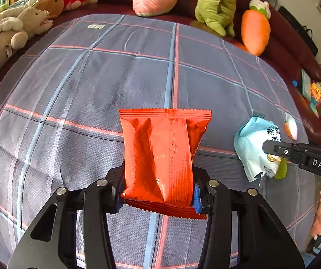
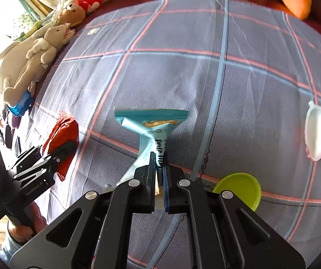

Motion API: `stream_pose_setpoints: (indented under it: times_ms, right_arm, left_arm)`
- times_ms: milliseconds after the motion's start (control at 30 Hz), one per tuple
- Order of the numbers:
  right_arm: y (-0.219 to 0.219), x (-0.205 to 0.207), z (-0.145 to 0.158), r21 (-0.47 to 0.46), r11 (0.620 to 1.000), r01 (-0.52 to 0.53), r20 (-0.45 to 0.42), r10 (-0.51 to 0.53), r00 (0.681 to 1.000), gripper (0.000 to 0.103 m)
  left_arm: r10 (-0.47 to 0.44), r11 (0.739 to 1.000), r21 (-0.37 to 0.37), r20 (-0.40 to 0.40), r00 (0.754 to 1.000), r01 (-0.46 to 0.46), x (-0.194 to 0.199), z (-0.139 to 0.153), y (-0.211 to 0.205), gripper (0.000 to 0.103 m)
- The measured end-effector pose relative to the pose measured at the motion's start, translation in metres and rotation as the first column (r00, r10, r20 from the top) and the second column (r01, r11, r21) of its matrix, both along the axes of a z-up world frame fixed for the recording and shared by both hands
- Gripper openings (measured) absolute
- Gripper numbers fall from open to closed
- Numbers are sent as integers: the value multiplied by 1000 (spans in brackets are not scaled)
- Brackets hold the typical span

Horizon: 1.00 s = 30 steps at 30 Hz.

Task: Collect trash
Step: 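Carry both packets to the teal bin and open both tools to drop them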

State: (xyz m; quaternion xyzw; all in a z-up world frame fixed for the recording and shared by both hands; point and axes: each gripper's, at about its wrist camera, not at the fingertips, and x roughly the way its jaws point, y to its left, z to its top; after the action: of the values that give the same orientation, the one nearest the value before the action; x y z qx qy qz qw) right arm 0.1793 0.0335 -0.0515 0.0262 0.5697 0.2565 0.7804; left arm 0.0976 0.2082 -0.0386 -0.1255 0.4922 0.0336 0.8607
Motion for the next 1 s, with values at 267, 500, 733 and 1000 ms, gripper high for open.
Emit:
stream_pose_setpoints:
  times_ms: [267,500,733,1000]
  right_arm:
    - [-48,-8,30,64,995,73,43,-76,996,5]
    - [-102,-21,49,96,984,149,77,-157,985,5]
    - [-170,-37,65,138,960,242,109,-258,960,5]
    - [-258,-60,73,183,915,361,133,-387,913,5]
  left_arm:
    - [-57,998,9,39,998,56,2,24,-31,46]
    - [-138,990,29,65,988,136,6,42,-78,46]
    - [-245,969,53,91,965,241,10,58,-141,46]
    - [-380,924,83,102,919,373,18,72,-229,46]
